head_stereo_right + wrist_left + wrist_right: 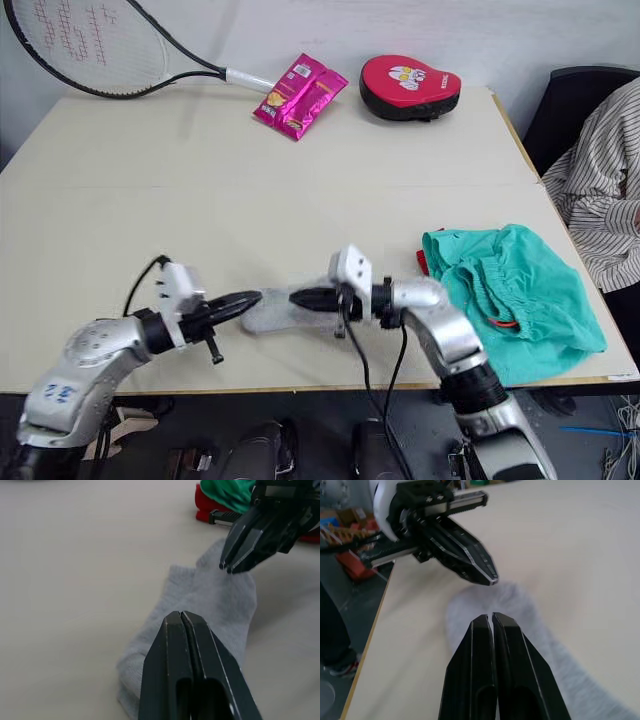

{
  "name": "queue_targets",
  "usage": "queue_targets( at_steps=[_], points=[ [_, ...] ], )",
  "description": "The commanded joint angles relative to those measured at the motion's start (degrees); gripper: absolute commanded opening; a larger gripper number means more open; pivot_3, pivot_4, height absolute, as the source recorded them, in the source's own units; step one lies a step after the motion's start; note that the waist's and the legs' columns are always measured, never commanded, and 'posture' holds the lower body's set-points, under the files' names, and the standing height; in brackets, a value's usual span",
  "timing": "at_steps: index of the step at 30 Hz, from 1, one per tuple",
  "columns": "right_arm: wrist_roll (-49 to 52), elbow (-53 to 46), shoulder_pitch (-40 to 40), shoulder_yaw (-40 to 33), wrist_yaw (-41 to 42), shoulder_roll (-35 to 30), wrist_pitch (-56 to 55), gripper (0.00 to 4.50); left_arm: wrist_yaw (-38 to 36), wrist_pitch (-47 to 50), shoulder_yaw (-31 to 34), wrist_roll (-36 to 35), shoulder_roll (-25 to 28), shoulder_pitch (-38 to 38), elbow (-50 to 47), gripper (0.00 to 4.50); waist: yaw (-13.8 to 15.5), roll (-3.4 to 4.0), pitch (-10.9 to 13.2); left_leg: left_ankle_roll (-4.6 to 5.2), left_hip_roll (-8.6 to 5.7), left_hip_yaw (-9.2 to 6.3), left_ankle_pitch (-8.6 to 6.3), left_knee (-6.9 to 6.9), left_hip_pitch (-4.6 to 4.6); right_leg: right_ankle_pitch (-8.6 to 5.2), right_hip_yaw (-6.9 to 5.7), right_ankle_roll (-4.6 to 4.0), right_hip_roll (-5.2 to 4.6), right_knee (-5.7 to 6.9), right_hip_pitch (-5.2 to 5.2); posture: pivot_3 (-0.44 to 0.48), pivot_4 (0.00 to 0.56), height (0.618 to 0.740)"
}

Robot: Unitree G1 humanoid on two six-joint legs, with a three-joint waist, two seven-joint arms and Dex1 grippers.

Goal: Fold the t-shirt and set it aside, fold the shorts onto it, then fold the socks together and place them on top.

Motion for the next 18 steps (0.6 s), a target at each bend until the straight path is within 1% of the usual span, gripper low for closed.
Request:
queue_targets(
  at_steps=[1, 3, 6, 9, 12, 15, 18],
  points=[
    [-4.41, 3.83, 1.64, 0.05, -2.63, -0.55, -7.39, 0.01, 0.84, -2.80, -2.65, 4.22, -0.75, 0.56, 2.54, 0.00, -0.15, 0.00, 0.00, 0.00, 0.01, 0.02, 0.00, 0.01, 0.01, 0.00, 0.02, 0.00, 0.00, 0.01, 0.00, 0.000, 0.150, 0.740],
    [-5.77, 7.27, 1.80, -0.90, -4.38, -0.51, -9.17, 0.01, 3.24, -3.06, -3.38, 6.65, -1.93, 0.32, 4.95, 0.00, -0.27, 0.00, 0.00, -0.03, 0.03, 0.01, 0.02, 0.01, 0.05, 0.00, 0.03, 0.00, 0.01, 0.06, 0.00, 0.000, 0.150, 0.740],
    [-4.69, 10.08, 1.12, -3.98, -6.46, -0.61, -9.37, 0.01, 6.76, -1.75, -2.80, 8.65, -3.37, 0.17, 6.83, 0.00, -0.18, 0.00, 0.00, -0.13, 0.05, -0.07, 0.12, -0.01, 0.22, 0.02, 0.01, -0.05, 0.01, 0.21, 0.07, 0.000, 0.150, 0.740],
    [-3.77, 11.35, 0.92, -6.63, -6.43, -2.31, -9.60, 0.01, 6.95, -1.64, -2.35, 9.43, -3.00, 1.35, 6.77, 0.00, -0.11, 0.00, -0.02, -0.14, 0.05, -0.12, 0.07, -0.05, 0.25, 0.10, -0.02, -0.17, 0.00, 0.27, 0.08, 0.000, 0.150, 0.740],
    [-3.95, 12.37, 0.35, -8.31, -7.63, -3.33, -8.66, 0.01, 6.21, -3.95, -1.28, 8.84, -2.98, 2.12, 7.47, 0.00, -0.13, 0.02, -0.04, -0.16, 0.05, -0.12, 0.07, -0.07, 0.27, 0.11, -0.02, -0.19, -0.01, 0.28, 0.09, 0.000, 0.150, 0.740],
    [-3.87, 12.56, -0.75, -9.27, -8.94, -3.11, -7.55, 0.01, 5.68, -5.61, -0.09, 7.58, -3.41, 2.13, 7.98, 0.00, -0.36, 0.04, -0.05, -0.04, 0.07, -0.12, 0.16, -0.11, 0.29, 0.11, -0.02, -0.19, 0.00, 0.30, 0.08, 0.000, 0.150, 0.740],
    [-2.46, 10.66, -2.43, -9.75, -8.70, -1.98, -7.66, 0.01, 5.18, -7.52, 1.24, 6.37, -3.96, 1.80, 8.38, 0.00, -0.47, 0.04, -0.04, 0.04, 0.08, -0.12, 0.22, -0.12, 0.29, 0.11, -0.03, -0.19, 0.01, 0.32, 0.06, 0.000, 0.150, 0.740]
  ],
)
